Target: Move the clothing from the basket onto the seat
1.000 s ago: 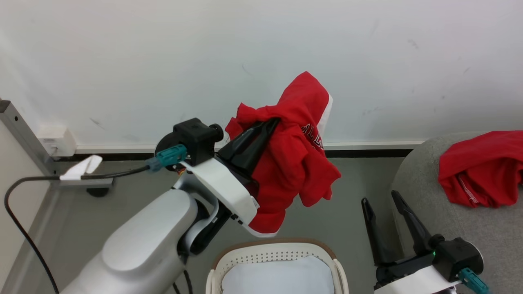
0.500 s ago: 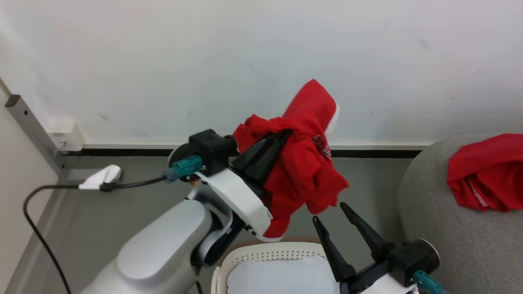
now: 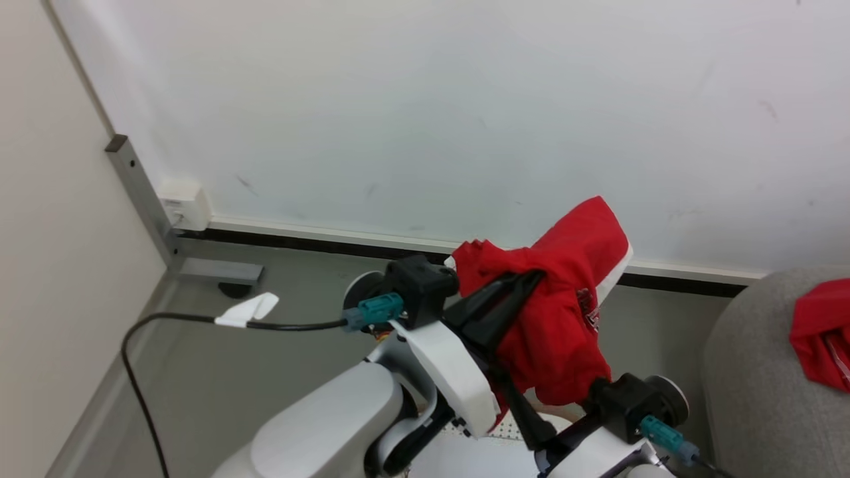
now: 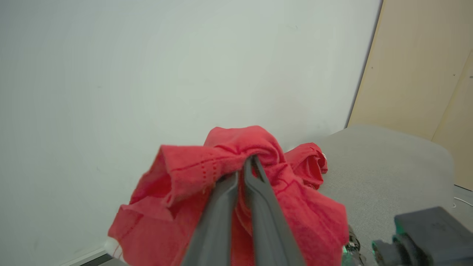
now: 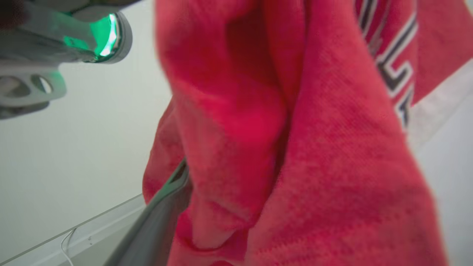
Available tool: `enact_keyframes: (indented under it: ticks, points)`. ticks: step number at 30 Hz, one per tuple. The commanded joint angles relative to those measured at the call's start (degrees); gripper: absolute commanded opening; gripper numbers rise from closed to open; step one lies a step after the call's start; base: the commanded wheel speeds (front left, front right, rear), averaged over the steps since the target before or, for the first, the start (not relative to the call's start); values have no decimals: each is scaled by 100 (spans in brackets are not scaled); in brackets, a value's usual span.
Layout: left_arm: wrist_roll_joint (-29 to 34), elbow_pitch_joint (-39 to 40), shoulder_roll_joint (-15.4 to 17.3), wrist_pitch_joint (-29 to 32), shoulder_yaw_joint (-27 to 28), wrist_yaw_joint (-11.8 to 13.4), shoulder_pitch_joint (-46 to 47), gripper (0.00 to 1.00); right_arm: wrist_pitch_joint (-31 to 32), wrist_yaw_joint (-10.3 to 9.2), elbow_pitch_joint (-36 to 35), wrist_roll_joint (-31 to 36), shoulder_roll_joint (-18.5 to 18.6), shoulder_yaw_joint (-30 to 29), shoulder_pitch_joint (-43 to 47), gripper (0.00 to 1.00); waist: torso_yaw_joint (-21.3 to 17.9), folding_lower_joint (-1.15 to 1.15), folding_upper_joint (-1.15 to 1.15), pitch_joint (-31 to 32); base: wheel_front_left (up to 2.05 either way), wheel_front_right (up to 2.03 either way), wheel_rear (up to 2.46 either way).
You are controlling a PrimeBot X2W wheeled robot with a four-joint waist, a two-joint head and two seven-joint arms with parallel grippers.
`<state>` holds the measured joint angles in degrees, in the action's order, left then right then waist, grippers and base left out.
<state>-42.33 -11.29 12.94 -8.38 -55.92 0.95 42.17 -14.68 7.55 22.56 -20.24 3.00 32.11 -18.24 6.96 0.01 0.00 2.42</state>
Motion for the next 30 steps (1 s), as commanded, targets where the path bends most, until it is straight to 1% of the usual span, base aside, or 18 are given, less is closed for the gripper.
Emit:
enact_keyframes:
  ticks: [1,4,6,13,22,30]
  points:
    - [98,0,-33,7,-21,-19,-79,0,-20,-13,96,36,-5,-62,-106,100,90,-1,0,38,0,0,0]
    - [83,10,-49,29,-60,-30,-96,0,-37,-13,209,50,-15,-93,-174,100,142,-1,0,52,0,0,0]
    - [70,5,-51,53,-86,-20,-117,0,-45,-13,306,55,-15,-72,-232,0,176,-1,0,57,0,0,0]
    - [4,-58,1,43,-87,15,-163,0,-49,-13,272,-115,-16,-123,-276,0,202,-1,0,30,0,0,0]
    - [-17,-86,20,-17,-58,65,-121,0,-48,-13,151,-8,-16,-281,-102,0,117,-1,0,-77,0,0,0]
    - [-58,-116,40,-69,-30,68,-82,0,-49,-13,90,18,-16,-300,-108,0,17,-1,0,-107,0,0,0]
